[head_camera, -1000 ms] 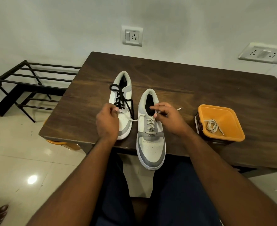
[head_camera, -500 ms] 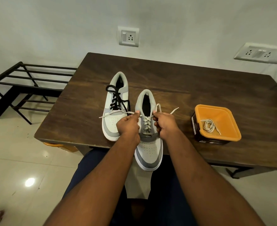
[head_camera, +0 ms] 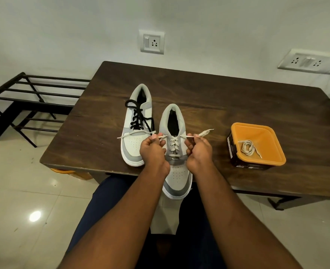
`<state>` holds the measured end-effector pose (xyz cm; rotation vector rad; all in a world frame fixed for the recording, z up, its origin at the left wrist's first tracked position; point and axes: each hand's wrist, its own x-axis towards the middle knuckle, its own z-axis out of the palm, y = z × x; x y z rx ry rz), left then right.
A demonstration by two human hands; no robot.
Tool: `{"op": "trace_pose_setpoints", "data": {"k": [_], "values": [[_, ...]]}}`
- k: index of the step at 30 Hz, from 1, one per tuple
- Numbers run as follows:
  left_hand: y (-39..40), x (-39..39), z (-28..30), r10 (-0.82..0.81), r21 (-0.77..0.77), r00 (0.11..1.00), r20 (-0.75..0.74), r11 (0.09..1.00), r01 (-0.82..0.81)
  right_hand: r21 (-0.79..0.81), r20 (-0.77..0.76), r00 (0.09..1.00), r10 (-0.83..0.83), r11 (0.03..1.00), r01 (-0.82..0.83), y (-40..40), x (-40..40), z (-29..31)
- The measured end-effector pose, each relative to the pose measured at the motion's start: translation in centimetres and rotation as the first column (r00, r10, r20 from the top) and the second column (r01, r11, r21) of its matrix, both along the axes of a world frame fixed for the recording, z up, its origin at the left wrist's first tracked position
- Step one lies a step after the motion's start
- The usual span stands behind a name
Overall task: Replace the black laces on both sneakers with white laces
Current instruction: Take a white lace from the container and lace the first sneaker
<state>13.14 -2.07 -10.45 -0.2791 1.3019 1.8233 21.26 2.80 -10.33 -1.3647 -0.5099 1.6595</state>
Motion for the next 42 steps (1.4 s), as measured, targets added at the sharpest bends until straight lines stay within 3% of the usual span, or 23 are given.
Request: {"op": "trace_pose_setpoints", "data": {"k": [4, 6, 8, 10, 11, 13, 16, 19, 21, 25, 28, 35, 39, 42], "values": [[0.0, -0.7, 0.7, -0.066, 0.051, 0.993, -0.1, 0.996, 0.071, 0.125, 0.016, 0.998, 0.064, 0.99, -0.066, -0.3, 0.2, 0.2], [0.0, -1.8, 1.2, -0.132, 0.049, 0.955, -0.267, 0.987, 0.15, 0.276, 0.101, 0.981, 0.168, 0.942, -0.19, -0.2, 0.7, 0.4], [0.0, -2.6, 2.0, -0.28, -0.033, 0.801, -0.529, 0.95, 0.311, 0.514, 0.284, 0.921, 0.265, 0.769, -0.38, 0.1, 1.3, 0.9], [0.1, -2.9, 2.9, -0.394, -0.076, 0.606, -0.691, 0.873, 0.482, 0.659, 0.527, 0.794, 0.304, 0.444, -0.608, 0.7, 1.6, 1.8], [0.2, -2.9, 3.4, -0.424, -0.061, 0.561, -0.711, 0.832, 0.552, 0.657, 0.612, 0.727, 0.31, 0.312, -0.686, 1.2, 1.7, 2.3], [0.3, -3.0, 3.8, -0.466, -0.021, 0.537, -0.703, 0.769, 0.639, 0.616, 0.697, 0.637, 0.33, 0.178, -0.767, 2.4, 1.9, 3.1], [0.3, -3.1, 3.5, -0.524, -0.106, 0.427, -0.737, 0.714, 0.692, 0.5, 0.8, 0.515, 0.309, 0.131, -0.856, 4.1, 2.2, 4.7], [0.2, -3.6, 3.4, -0.567, -0.166, 0.323, -0.757, 0.646, 0.745, 0.407, 0.819, 0.389, 0.421, 0.052, -0.912, 5.2, 2.2, 6.0], [0.1, -3.7, 3.6, -0.571, -0.139, 0.34, -0.747, 0.635, 0.76, 0.374, 0.796, 0.345, 0.498, 0.045, -0.926, 5.9, 1.8, 6.3], [0.1, -3.8, 3.8, -0.494, -0.09, 0.393, -0.776, 0.703, 0.705, 0.336, 0.762, 0.338, 0.552, 0.108, -0.936, 6.3, 1.4, 6.4], [0.2, -3.7, 3.5, -0.461, -0.137, 0.337, -0.821, 0.733, 0.667, 0.346, 0.768, 0.369, 0.522, 0.146, -0.927, 6.3, 1.0, 5.9], [-0.3, -4.4, 2.5, -0.426, -0.213, 0.23, -0.875, 0.766, 0.607, 0.357, 0.9, 0.384, 0.205, 0.157, -0.921, 5.6, 0.8, 5.6], [-0.3, -4.6, 1.9, -0.376, -0.238, 0.149, -0.914, 0.798, 0.554, 0.319, 0.903, 0.358, 0.238, 0.188, -0.929, 5.6, 1.0, 5.3], [0.1, -4.2, 1.5, -0.282, -0.182, 0.184, -0.941, 0.885, 0.429, 0.265, 0.925, 0.295, 0.239, 0.148, -0.953, 5.3, 0.8, 5.3]]}}
